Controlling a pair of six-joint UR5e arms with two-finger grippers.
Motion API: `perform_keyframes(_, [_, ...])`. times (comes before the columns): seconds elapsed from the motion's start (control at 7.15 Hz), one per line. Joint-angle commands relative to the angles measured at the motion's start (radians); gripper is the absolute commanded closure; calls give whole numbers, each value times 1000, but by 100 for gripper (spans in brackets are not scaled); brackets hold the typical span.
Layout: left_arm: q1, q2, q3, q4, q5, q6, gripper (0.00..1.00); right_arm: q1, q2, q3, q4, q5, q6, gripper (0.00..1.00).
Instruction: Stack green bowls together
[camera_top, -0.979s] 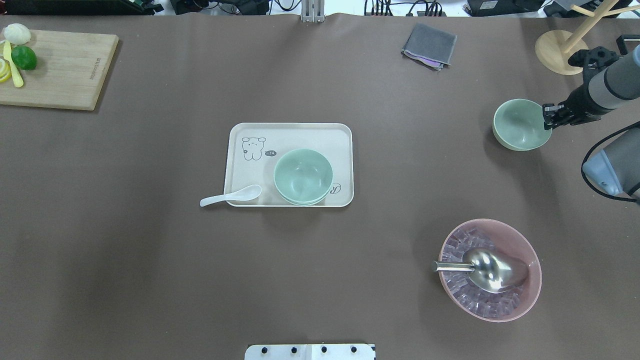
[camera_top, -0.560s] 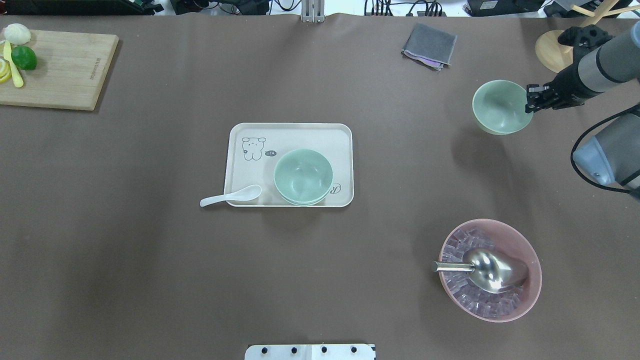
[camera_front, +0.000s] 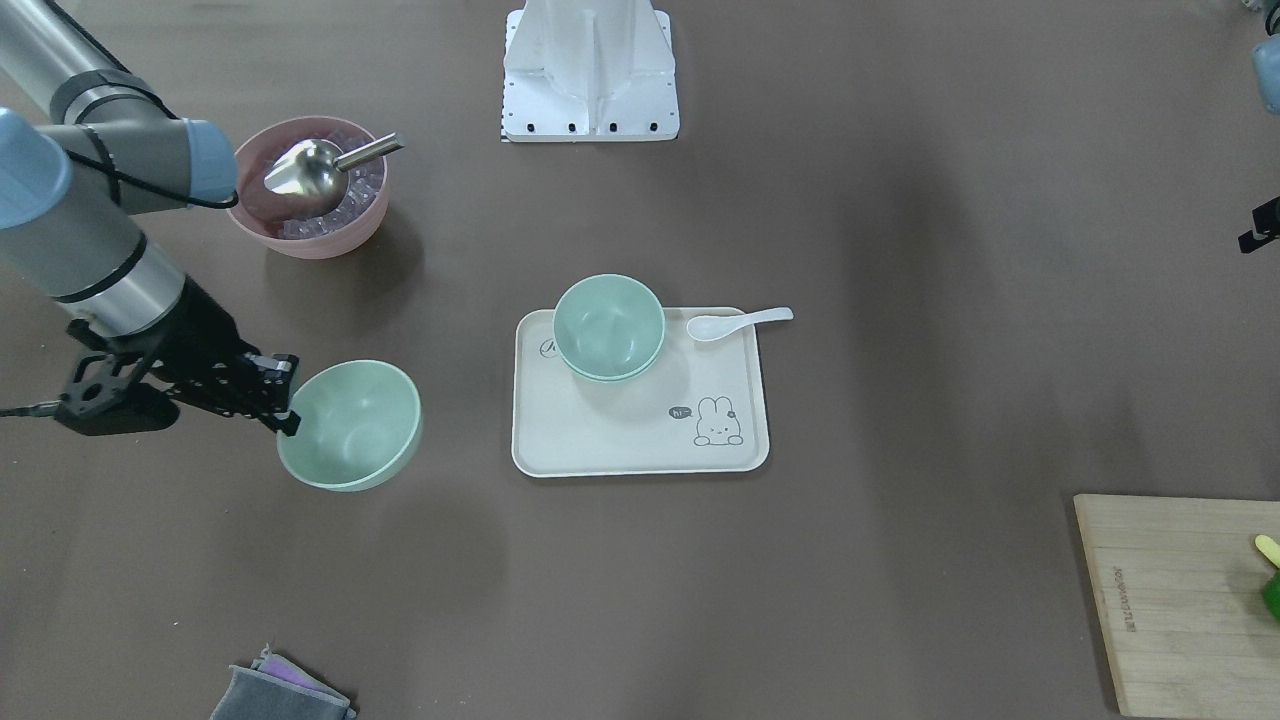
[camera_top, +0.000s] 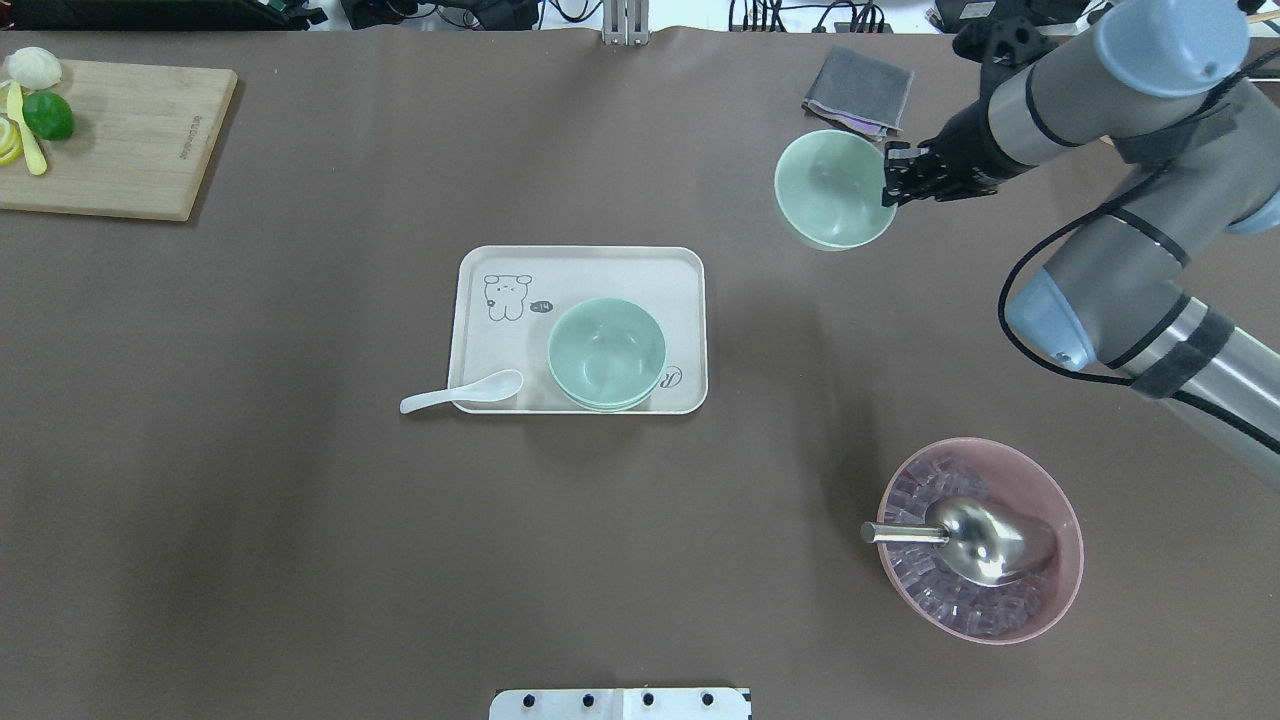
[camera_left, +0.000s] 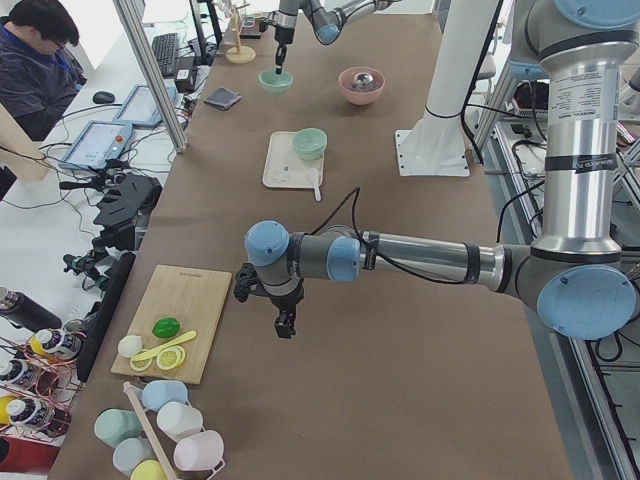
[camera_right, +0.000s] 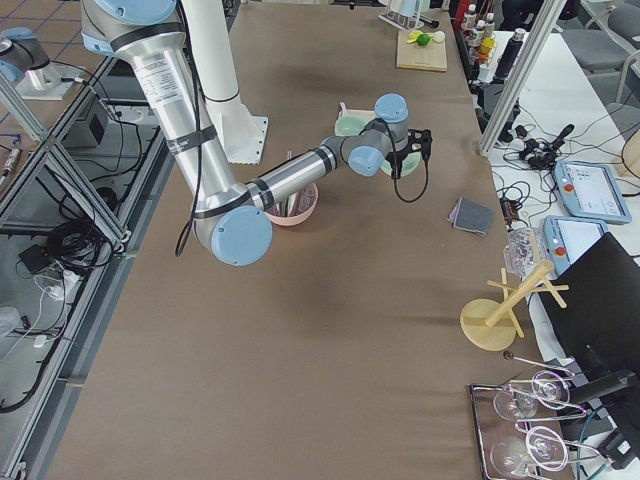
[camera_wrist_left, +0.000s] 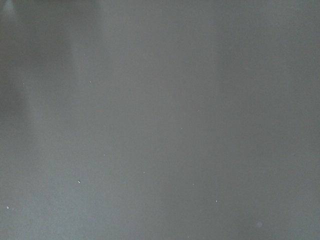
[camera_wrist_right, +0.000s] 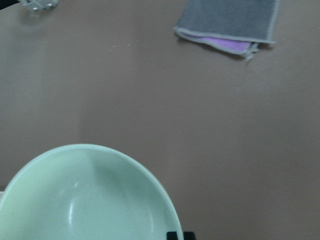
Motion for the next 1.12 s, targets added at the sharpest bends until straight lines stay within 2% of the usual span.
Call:
perform_keyframes(0.0, [0, 0, 13, 0, -2, 0, 2, -99, 60, 25, -3, -42, 26, 100])
perform_keyframes(0.14, [0, 2, 19, 0, -2, 0, 2, -140, 98, 42, -88, -68, 34, 100])
perform_keyframes(0.28, [0, 6, 29, 0, -2, 1, 2, -179, 159, 73, -241, -66, 39, 100])
perform_keyframes(0.56, [0, 14, 36, 0, -2, 3, 2, -240, 209, 89, -279, -94, 159, 100])
perform_keyframes(0.7, [0, 20, 44, -1, -2, 3, 2, -263, 214, 82, -285, -120, 160, 100])
perform_keyframes(0.98, [0, 20, 53, -1, -2, 4, 2, -288, 246, 76, -374, -116, 160, 100])
